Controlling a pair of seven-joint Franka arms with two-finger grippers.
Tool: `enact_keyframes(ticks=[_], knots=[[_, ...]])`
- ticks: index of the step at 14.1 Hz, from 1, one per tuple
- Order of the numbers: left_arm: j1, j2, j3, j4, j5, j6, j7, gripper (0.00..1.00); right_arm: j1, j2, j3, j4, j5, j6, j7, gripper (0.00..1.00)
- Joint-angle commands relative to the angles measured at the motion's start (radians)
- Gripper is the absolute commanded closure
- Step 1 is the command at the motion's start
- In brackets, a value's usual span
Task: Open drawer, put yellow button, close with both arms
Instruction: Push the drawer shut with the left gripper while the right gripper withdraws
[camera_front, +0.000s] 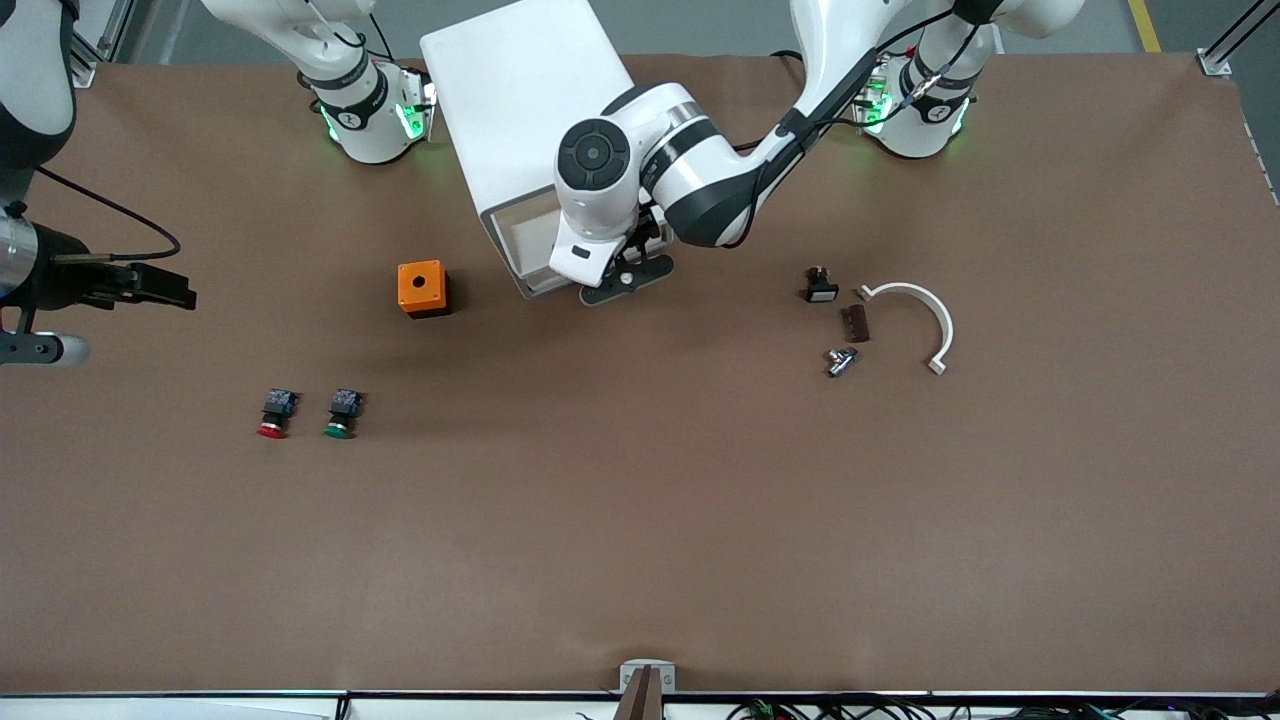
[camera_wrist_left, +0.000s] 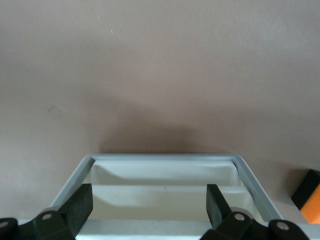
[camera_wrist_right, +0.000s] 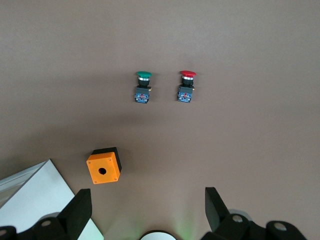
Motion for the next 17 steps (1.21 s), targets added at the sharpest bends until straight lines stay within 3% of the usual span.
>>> enact_keyframes(ticks=[1,6,11,17], knots=[[-0.001,-0.029,-0.021,-0.025,-0.058,-0.003,-0.002,0.0,-0.016,0.007,0.017,0.013,-0.013,-0.005,-0.019,0.0],[-0.005,-0.024,-0.043,-0.039,-0.106,-0.003,-0.002,0.0,-0.033,0.007,0.017,0.027,-0.02,-0.01,-0.013,0.0],[-0.037,-0.021,-0.043,-0.054,-0.133,-0.003,-0.002,0.0,-0.071,0.004,0.014,0.157,-0.01,-0.108,-0.017,0.0],[-0.04,-0.023,-0.043,-0.054,-0.133,-0.003,-0.002,0.0,-0.076,-0.04,0.019,0.127,0.004,-0.163,-0.004,0.0]])
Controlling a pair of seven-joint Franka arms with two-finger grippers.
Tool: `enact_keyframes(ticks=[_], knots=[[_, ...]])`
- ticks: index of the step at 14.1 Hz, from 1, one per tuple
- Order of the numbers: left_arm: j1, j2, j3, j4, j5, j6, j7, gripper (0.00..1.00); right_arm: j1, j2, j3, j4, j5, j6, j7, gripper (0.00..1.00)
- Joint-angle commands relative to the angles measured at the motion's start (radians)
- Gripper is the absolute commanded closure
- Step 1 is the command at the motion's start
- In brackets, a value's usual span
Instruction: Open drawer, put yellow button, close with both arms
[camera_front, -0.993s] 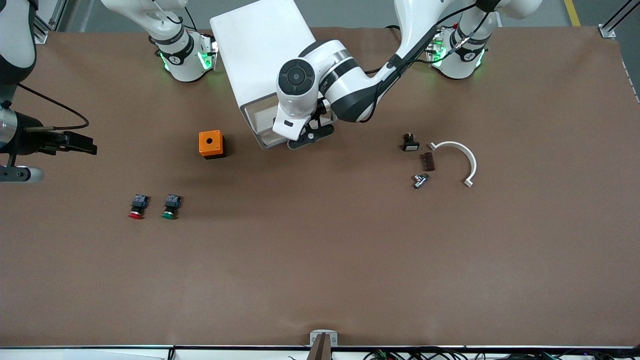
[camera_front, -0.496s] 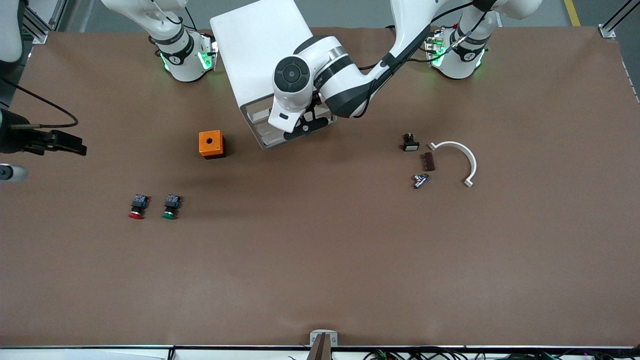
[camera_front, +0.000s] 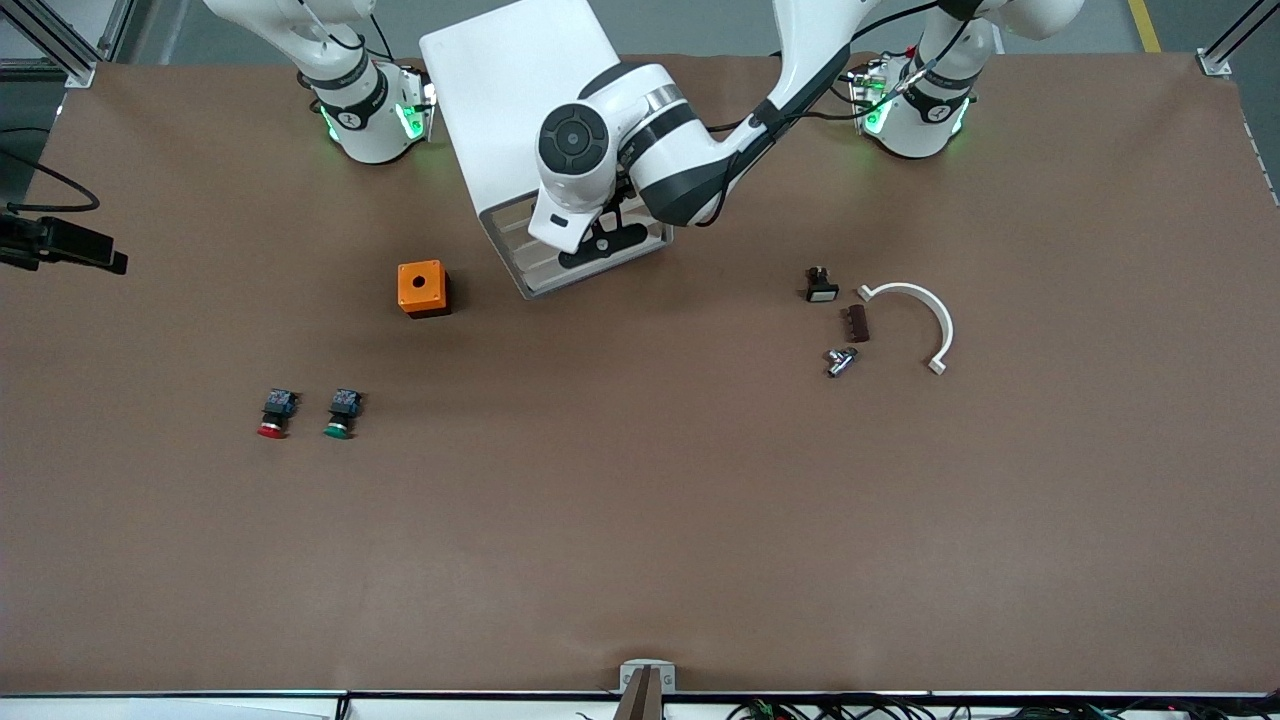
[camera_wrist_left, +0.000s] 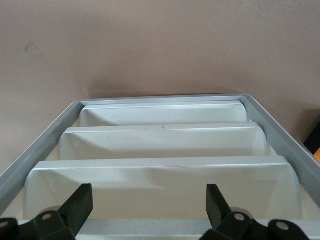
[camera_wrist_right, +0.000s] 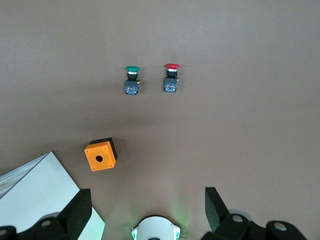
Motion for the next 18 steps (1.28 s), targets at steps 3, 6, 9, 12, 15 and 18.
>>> enact_keyframes(ticks=[3,6,9,12,15,18], knots=[[-0.007,-0.023,-0.004,-0.02,-0.029,-0.003,-0.002,0.0,-0.018,-0.132,0.017,-0.156,0.006,0.061,0.003,0.0],[0.002,-0.026,-0.003,-0.018,-0.028,-0.003,-0.002,0.0,-0.012,-0.235,0.02,-0.284,0.004,0.158,0.003,0.0],[0.036,-0.045,0.01,-0.012,-0.025,-0.003,-0.002,0.0,-0.012,-0.275,0.022,-0.335,0.004,0.18,0.002,0.0],[0.129,-0.088,0.01,-0.017,-0.017,-0.005,-0.003,0.0,-0.01,-0.287,0.022,-0.332,0.004,0.184,0.002,0.0],[0.211,-0.113,0.01,-0.017,-0.016,-0.017,-0.003,0.0,-0.013,-0.294,0.022,-0.332,0.004,0.194,0.0,0.0],[0.286,-0.138,0.01,-0.015,-0.011,-0.066,-0.003,0.0,-0.013,-0.294,0.02,-0.33,0.003,0.203,-0.002,0.0]])
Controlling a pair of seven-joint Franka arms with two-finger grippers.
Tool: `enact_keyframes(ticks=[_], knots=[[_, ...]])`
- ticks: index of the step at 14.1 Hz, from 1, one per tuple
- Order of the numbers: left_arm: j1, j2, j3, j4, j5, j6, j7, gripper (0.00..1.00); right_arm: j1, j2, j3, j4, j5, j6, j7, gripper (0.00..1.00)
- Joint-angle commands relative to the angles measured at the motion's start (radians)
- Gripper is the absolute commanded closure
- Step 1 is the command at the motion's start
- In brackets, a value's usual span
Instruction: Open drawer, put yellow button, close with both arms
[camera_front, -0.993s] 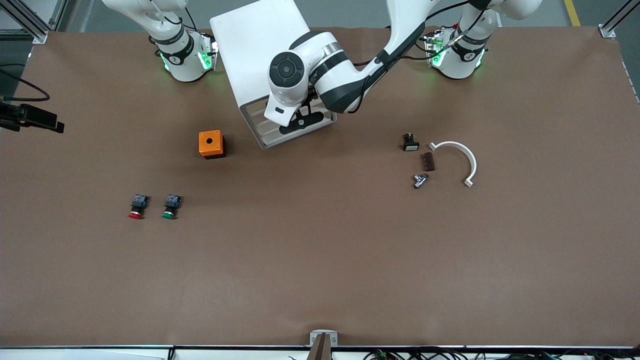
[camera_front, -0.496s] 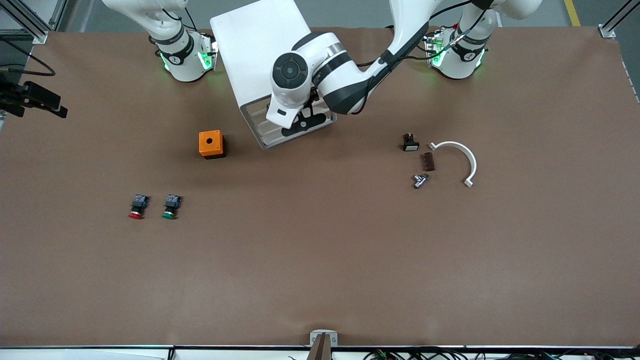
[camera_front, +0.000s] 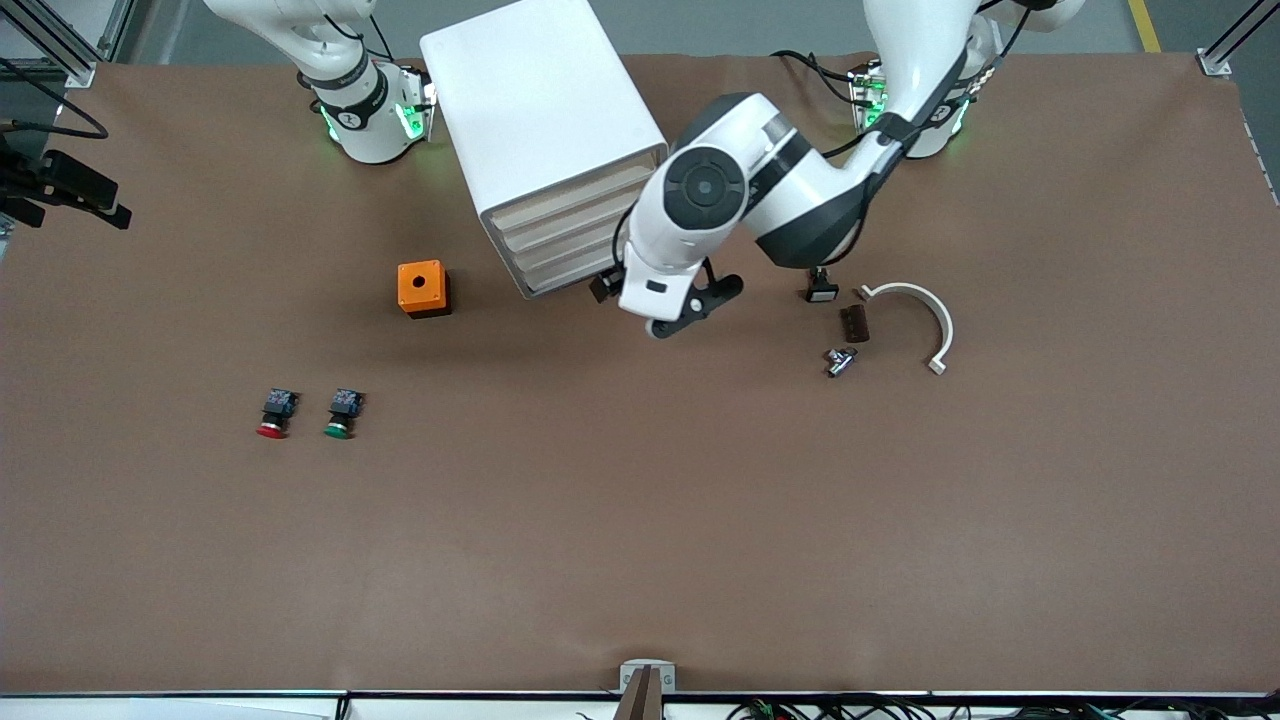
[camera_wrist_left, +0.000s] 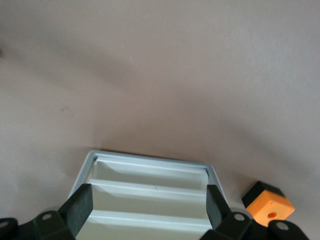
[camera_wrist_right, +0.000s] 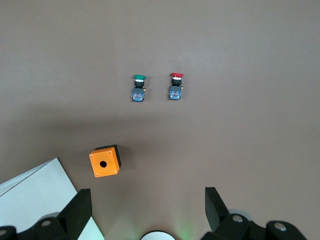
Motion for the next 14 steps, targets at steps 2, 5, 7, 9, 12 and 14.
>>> enact_keyframes(ticks=[2,5,7,9,12,14], knots=[[0.077,-0.041,-0.005,-0.018,-0.01,-0.051,-0.007,0.0,-0.013,-0.026,0.011,-0.026,0.001,0.024,-0.003,0.0],[0.147,-0.073,-0.008,-0.018,-0.004,-0.054,0.056,0.0,-0.016,-0.026,0.008,-0.024,-0.005,0.024,-0.009,0.0],[0.216,-0.108,-0.003,-0.018,-0.004,-0.091,0.138,0.0,-0.016,-0.026,0.008,-0.023,-0.008,0.024,-0.009,0.0],[0.296,-0.157,-0.005,-0.018,-0.006,-0.145,0.223,0.0,-0.016,-0.026,0.009,-0.021,-0.008,0.024,-0.009,0.0],[0.44,-0.263,-0.008,-0.024,-0.006,-0.35,0.491,0.0,-0.016,-0.026,0.009,-0.02,-0.008,0.025,-0.009,0.0],[0.521,-0.322,-0.006,-0.052,0.019,-0.445,0.692,0.0,-0.016,-0.026,0.009,-0.02,-0.008,0.027,-0.009,0.0]])
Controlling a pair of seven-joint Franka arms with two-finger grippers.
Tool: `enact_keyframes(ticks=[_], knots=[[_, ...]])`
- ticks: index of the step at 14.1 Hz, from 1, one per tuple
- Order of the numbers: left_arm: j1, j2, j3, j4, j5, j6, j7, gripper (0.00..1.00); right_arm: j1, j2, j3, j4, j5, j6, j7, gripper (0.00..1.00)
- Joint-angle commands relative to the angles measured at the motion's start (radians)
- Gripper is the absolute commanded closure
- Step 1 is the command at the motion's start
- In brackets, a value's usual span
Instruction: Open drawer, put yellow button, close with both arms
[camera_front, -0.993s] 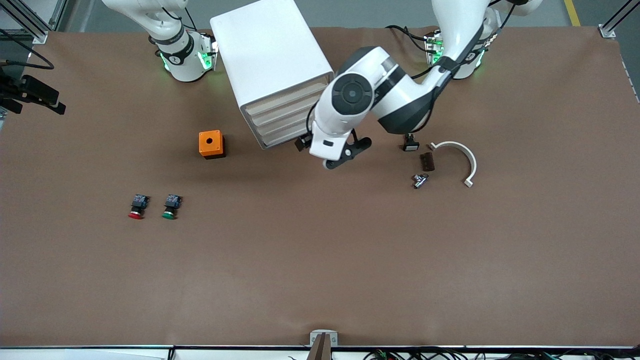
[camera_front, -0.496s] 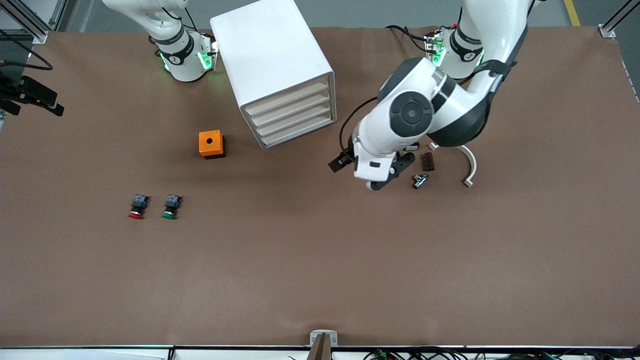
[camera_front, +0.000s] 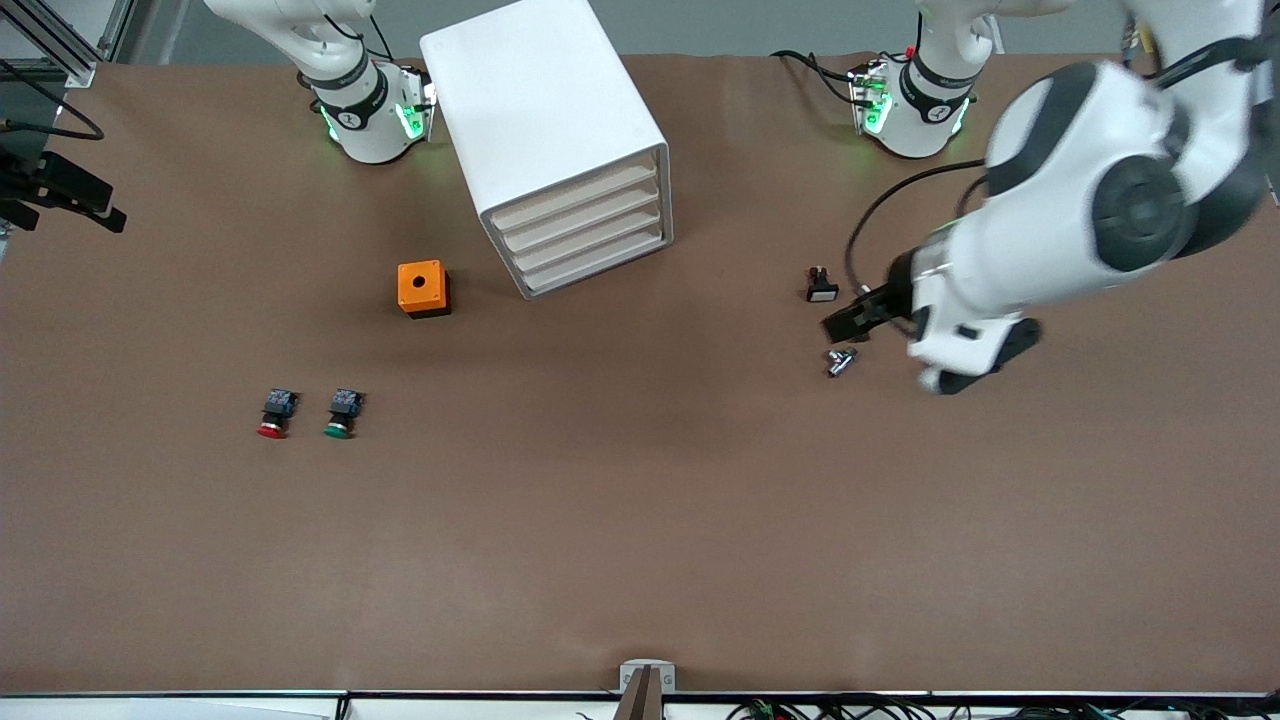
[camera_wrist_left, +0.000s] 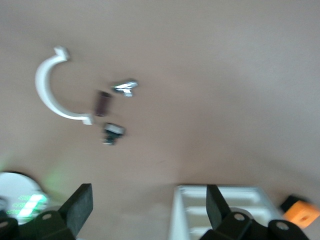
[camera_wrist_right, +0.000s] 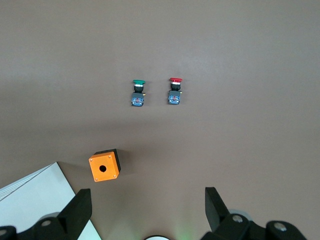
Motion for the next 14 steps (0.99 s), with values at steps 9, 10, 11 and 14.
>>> enact_keyframes(ticks=[9,10,11,14], knots=[[0.254,-0.278,0.026,-0.298,0.094,-0.015,0.636,0.0,-0.006,-0.022,0.015,-0.01,-0.007,0.021,-0.009,0.0],[0.224,-0.29,0.063,-0.307,0.096,-0.014,0.648,0.0,-0.006,-0.023,0.015,-0.01,-0.007,0.019,-0.009,0.0],[0.16,-0.309,0.133,-0.324,0.096,-0.006,0.654,0.0,-0.006,-0.023,0.015,-0.01,-0.007,0.021,-0.009,0.0],[0.015,-0.385,0.301,-0.428,0.097,0.061,0.687,0.0,-0.004,-0.022,0.015,-0.01,-0.007,0.019,-0.011,0.0]])
